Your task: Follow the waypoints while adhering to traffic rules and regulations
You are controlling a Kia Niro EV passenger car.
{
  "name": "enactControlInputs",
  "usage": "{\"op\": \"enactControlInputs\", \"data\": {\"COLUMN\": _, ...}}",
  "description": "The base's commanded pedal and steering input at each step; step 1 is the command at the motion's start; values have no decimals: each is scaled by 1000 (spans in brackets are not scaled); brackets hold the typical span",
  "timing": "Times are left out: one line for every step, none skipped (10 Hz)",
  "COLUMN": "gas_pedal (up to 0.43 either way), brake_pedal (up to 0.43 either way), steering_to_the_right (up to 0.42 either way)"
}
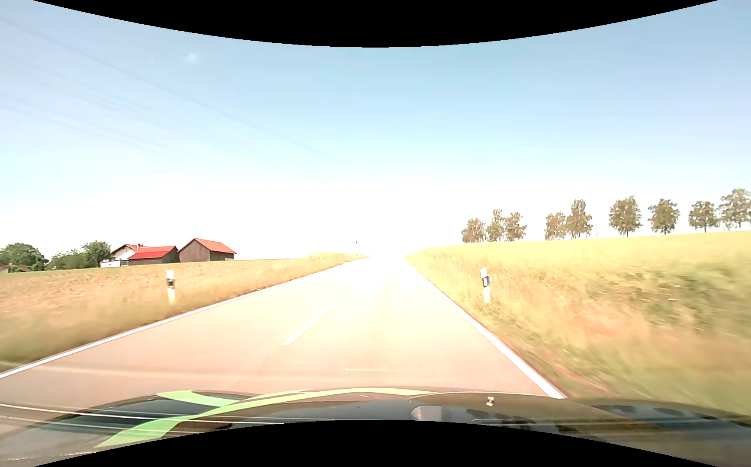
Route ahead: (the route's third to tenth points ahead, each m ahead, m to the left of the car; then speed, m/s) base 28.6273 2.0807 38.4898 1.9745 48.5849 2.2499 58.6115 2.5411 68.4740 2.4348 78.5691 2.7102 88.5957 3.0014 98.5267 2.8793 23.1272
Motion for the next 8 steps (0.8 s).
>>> {"op": "enactControlInputs", "data": {"gas_pedal": 220, "brake_pedal": 0, "steering_to_the_right": -6}}
{"op": "enactControlInputs", "data": {"gas_pedal": 220, "brake_pedal": 0, "steering_to_the_right": -6}}
{"op": "enactControlInputs", "data": {"gas_pedal": 197, "brake_pedal": 0, "steering_to_the_right": -6}}
{"op": "enactControlInputs", "data": {"gas_pedal": 189, "brake_pedal": 0, "steering_to_the_right": -6}}
{"op": "enactControlInputs", "data": {"gas_pedal": 189, "brake_pedal": 0, "steering_to_the_right": -6}}
{"op": "enactControlInputs", "data": {"gas_pedal": 177, "brake_pedal": 0, "steering_to_the_right": -6}}
{"op": "enactControlInputs", "data": {"gas_pedal": 138, "brake_pedal": 0, "steering_to_the_right": -6}}
{"op": "enactControlInputs", "data": {"gas_pedal": 130, "brake_pedal": 0, "steering_to_the_right": -5}}
